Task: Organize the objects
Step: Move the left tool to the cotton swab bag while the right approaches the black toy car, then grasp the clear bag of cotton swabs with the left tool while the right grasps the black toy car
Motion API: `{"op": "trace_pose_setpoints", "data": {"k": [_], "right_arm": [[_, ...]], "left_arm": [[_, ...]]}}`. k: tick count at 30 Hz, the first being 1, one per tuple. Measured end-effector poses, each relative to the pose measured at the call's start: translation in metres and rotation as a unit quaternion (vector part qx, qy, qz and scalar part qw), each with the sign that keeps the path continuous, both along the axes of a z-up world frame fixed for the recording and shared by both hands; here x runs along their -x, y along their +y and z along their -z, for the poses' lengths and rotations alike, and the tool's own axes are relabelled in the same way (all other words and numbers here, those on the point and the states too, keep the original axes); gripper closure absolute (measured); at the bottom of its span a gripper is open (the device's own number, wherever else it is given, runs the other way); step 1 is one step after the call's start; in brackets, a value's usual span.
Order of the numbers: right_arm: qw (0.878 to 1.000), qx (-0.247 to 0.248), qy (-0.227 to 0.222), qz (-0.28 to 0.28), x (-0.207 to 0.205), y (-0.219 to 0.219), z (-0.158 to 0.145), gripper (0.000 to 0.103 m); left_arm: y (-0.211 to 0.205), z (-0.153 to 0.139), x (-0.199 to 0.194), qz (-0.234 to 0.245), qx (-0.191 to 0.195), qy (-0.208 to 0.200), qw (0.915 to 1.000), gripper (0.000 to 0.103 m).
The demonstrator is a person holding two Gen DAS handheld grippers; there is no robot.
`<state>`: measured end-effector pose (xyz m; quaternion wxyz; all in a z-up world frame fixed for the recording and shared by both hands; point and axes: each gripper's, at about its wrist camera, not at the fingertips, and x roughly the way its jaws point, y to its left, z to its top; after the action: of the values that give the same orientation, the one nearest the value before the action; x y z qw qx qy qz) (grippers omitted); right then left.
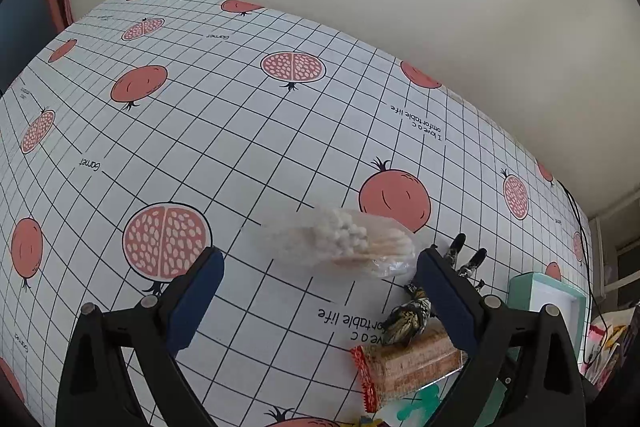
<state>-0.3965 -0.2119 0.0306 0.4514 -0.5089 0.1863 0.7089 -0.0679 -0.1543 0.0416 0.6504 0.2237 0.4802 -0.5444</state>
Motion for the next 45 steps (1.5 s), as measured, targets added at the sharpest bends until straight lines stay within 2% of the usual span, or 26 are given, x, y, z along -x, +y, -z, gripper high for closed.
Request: {"op": "trace_pose_setpoints", "data": {"k": [6, 15, 20, 22, 33, 37, 39, 41, 45], "right_arm": [[1.000, 0.001, -0.002, -0.005, 0.000, 0.002, 0.003, 0.052], [0.999, -0.012, 0.014, -0.040, 0.005, -0.008, -0.017, 0.052], [0.999, -0.004, 0.016, -0.051, 0.007, -0.011, -0.017, 0.052], [0.998, 0.004, 0.023, -0.058, 0.007, -0.012, -0.016, 0.052], [0.998, 0.019, 0.004, -0.064, 0.008, -0.010, 0.001, 0.053], [0.998, 0.014, 0.005, -0.064, 0.009, -0.010, 0.001, 0.054], [0.998, 0.013, 0.003, -0.066, 0.010, -0.011, 0.002, 0.054], [0.997, 0.014, 0.002, -0.070, 0.012, -0.012, 0.004, 0.056], [0.997, 0.015, 0.003, -0.077, 0.015, -0.012, 0.005, 0.057]], "left_arm": [[-0.006, 0.009, -0.004, -0.012, 0.015, 0.008, 0.9998, 0.006], [-0.008, 0.006, 0.001, -0.022, 0.040, 0.008, 0.9989, 0.006], [-0.010, 0.012, 0.006, -0.024, 0.037, 0.004, 0.9990, 0.006], [-0.010, 0.013, 0.007, -0.038, 0.039, 0.003, 0.9985, 0.006], [-0.010, 0.015, 0.007, -0.071, 0.046, 0.005, 0.9964, 0.007], [-0.010, 0.016, 0.008, -0.081, 0.047, 0.000, 0.9956, 0.010], [-0.011, 0.016, 0.008, -0.085, 0.047, 0.000, 0.9953, 0.014], [-0.011, 0.016, 0.008, -0.088, 0.045, -0.004, 0.9951, 0.023], [-0.010, 0.017, 0.007, -0.093, 0.044, -0.001, 0.9946, 0.028]]}}
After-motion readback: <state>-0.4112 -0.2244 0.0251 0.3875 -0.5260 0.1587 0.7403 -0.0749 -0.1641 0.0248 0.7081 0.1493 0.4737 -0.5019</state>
